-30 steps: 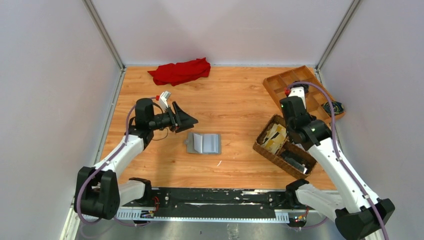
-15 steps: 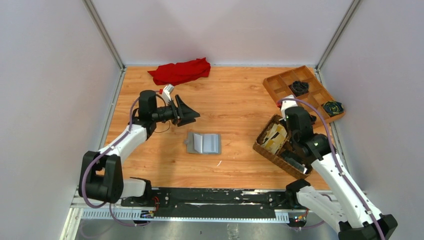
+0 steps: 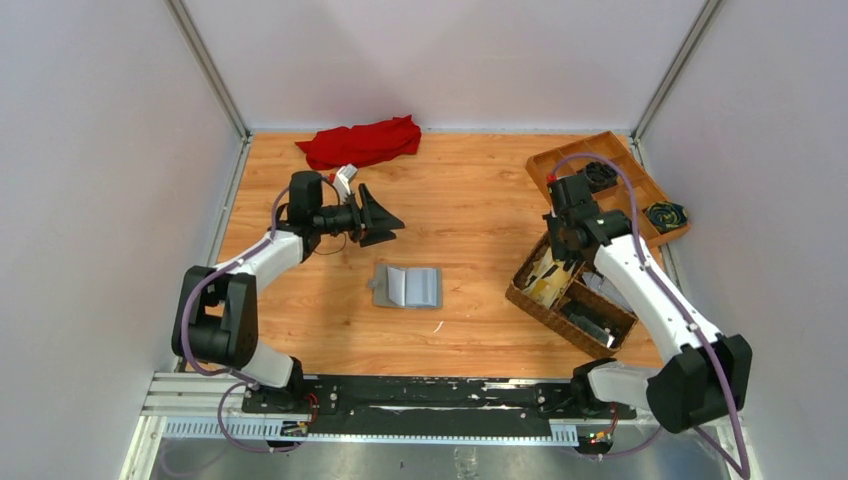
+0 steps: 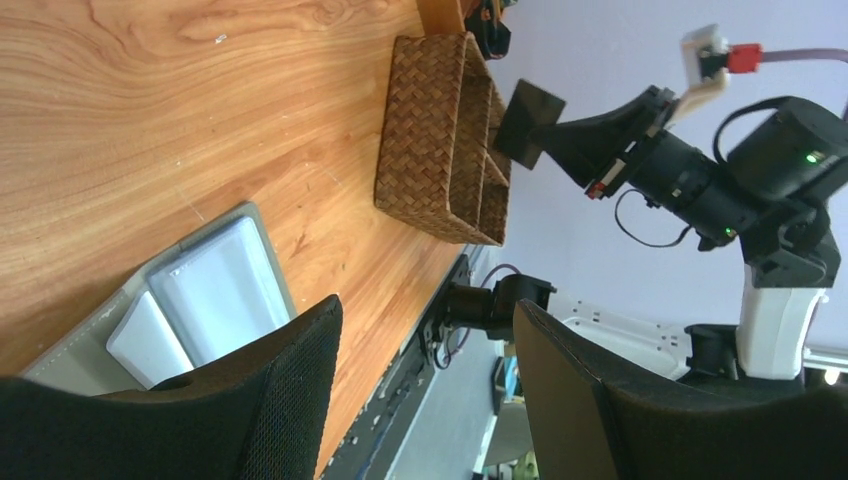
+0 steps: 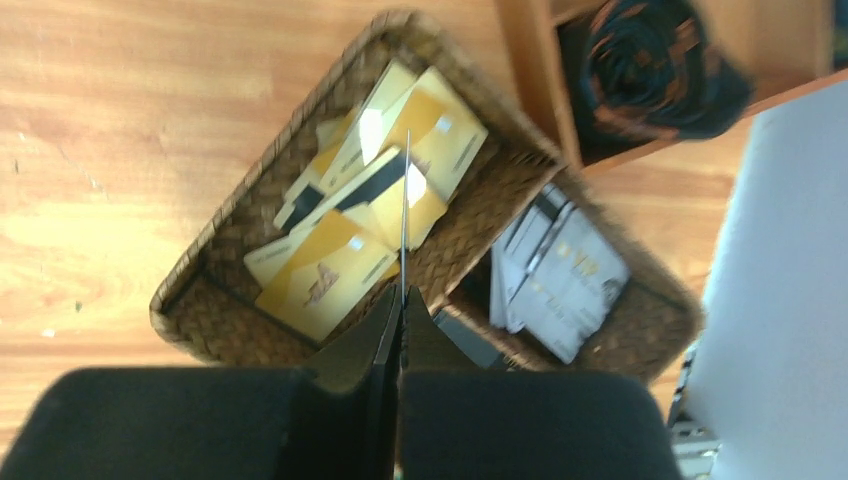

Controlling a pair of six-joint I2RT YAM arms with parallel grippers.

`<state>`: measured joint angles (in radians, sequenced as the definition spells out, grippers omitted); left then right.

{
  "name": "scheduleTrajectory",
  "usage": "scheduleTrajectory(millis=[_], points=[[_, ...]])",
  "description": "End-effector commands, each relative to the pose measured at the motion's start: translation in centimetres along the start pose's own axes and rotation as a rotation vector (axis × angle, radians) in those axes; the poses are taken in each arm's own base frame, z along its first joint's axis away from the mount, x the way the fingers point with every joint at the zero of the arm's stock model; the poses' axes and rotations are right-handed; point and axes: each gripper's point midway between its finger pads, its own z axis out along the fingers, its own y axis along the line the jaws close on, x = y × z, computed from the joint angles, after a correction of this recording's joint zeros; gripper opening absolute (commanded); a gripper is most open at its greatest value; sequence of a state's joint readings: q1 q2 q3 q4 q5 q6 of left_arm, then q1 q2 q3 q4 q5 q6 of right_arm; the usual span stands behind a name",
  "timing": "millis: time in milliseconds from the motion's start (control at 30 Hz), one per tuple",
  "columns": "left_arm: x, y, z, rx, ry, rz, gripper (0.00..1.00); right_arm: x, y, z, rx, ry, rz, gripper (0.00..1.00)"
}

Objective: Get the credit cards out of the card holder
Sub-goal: Move the storage box to the center of the board.

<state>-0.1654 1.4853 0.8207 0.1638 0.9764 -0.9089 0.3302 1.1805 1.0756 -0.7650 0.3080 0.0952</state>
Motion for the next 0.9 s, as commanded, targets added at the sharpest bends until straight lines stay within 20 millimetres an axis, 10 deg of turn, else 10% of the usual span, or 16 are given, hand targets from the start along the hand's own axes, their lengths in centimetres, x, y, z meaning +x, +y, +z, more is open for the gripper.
scheduleTrajectory(millis=[0,300,867], points=[[0.1,-0.4,0.2,0.027,0.033,0.025,0.66,4.3,2.2,0.5,-0.116,0.222,0.122,0.0],[-0.2,0.1,0.7,0.03,0.051,0.017,0.66,4.3,7.0,2.7,-0.356,0.357,0.061,0.0],[-1.5,1.0,1.8,0.023,0.064,-0.005,0.65,-3.5,7.8,8.2,-0.344,0.235,-0.046,0.0]])
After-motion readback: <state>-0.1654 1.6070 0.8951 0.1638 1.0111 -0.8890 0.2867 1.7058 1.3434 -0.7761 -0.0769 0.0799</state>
